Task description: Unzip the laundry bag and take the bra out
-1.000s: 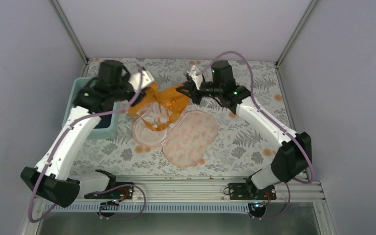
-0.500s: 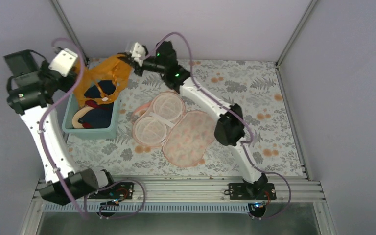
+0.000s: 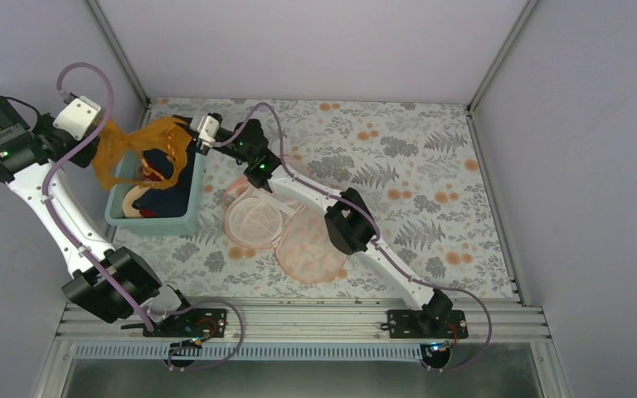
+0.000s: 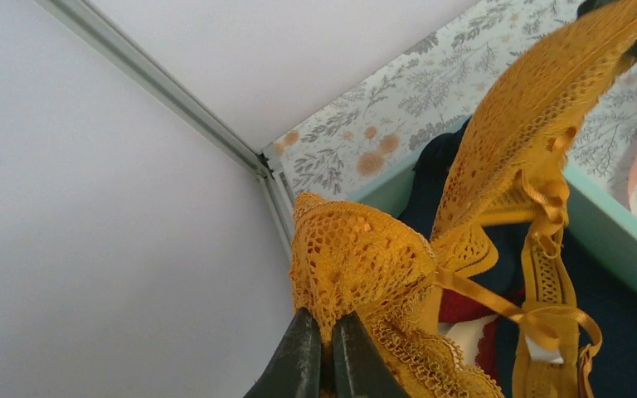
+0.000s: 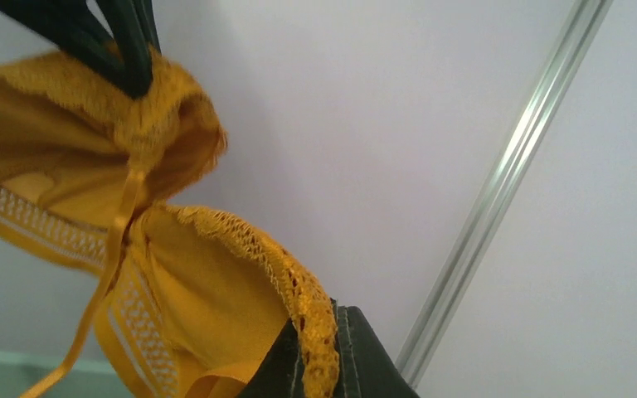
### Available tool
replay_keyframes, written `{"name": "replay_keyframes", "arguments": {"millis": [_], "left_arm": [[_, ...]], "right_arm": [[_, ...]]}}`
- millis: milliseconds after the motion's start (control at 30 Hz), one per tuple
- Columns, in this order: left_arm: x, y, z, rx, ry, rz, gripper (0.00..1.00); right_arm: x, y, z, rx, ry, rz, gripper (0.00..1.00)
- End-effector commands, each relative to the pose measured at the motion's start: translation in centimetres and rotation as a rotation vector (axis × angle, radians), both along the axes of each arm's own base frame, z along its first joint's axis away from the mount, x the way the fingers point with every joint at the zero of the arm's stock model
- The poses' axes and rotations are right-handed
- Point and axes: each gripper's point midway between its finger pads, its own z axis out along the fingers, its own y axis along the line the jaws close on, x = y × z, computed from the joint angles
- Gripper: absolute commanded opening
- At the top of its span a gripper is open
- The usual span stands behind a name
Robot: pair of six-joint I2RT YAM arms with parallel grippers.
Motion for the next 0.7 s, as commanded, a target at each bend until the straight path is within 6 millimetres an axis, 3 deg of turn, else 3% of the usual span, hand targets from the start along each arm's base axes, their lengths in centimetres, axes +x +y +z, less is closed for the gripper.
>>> {"name": "replay_keyframes", "arguments": {"millis": [0, 33, 100, 167, 267, 367, 467, 533, 567, 667], "left_arm": [[-0.7, -1.4, -2.3, 0.072, 0.013, -0.177, 0.02], [-1.2, -2.0, -3.8, 0.090, 0.033, -0.217, 0.02], [-2.6, -3.1, -7.2, 0.128, 0.091, -0.301, 0.02], [-3.8, -3.7, -10.0, 0.176, 0.134, -0.354, 0.02], [-4.9, -4.7, -12.5, 0.198, 0.155, -0.420, 0.02], [-5.4, -5.4, -13.4, 0.185, 0.169, -0.471, 0.06], [-5.8, -5.7, -13.8, 0.161, 0.204, -0.511, 0.38], [-6.5, -6.4, -13.6, 0.142, 0.220, -0.558, 0.73], [-6.9, -6.8, -13.3, 0.141, 0.222, -0.583, 0.85], [-6.6, -7.5, -11.2, 0.161, 0.148, -0.588, 1.00]], "right_arm": [[-1.3, -0.4, 3.1, 0.089, -0.119, -0.033, 0.03], [-1.2, -0.2, 2.4, 0.071, -0.118, -0.038, 0.03], [-1.0, 0.7, -0.7, -0.005, -0.102, -0.030, 0.03], [-1.0, 1.0, -1.7, -0.037, -0.101, -0.020, 0.03], [-1.3, 1.1, -2.0, -0.055, -0.107, -0.005, 0.03], [-1.3, 1.2, -2.2, -0.074, -0.120, -0.008, 0.03], [-1.6, 1.3, -2.7, -0.099, -0.131, -0.003, 0.03], [-1.7, 1.3, -3.1, -0.119, -0.141, 0.003, 0.03], [-1.9, 1.4, -3.3, -0.128, -0.147, 0.005, 0.03], [-2.2, 1.4, -3.5, -0.146, -0.161, 0.016, 0.03]]}}
